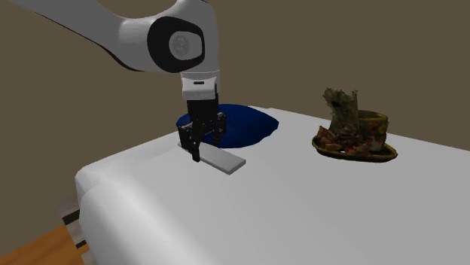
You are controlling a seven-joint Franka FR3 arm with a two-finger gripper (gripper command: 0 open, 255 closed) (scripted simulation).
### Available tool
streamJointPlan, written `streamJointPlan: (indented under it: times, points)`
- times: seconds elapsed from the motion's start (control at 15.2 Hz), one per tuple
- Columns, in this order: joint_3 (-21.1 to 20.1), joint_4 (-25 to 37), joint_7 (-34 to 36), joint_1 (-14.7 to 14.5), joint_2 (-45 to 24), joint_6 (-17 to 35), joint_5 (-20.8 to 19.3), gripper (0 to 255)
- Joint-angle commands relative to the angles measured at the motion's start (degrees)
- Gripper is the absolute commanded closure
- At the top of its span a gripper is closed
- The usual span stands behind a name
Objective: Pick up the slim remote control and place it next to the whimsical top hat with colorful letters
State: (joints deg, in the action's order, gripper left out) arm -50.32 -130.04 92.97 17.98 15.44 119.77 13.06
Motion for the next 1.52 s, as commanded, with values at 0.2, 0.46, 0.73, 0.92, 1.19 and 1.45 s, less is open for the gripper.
streamJointPlan:
  times: [0.2, 0.46, 0.73, 0.92, 1.19, 1.45]
  points:
    - [1.31, 2.79, -0.65, -0.37, 1.75, -4.25, 0.69, 255]
    - [2.29, 5.09, -1.05, -0.53, 2.84, -7.49, 0.99, 255]
    - [3.17, 7.57, -1.28, -0.6, 3.63, -10.67, 1.1, 255]
    - [3.75, 9.55, -1.38, -0.59, 4.04, -13.02, 1.08, 255]
    - [4.41, 12.34, -1.4, -0.5, 4.35, -16.11, 0.94, 255]
    - [4.95, 15.33, -1.31, -0.34, 4.4, -19.16, 0.68, 255]
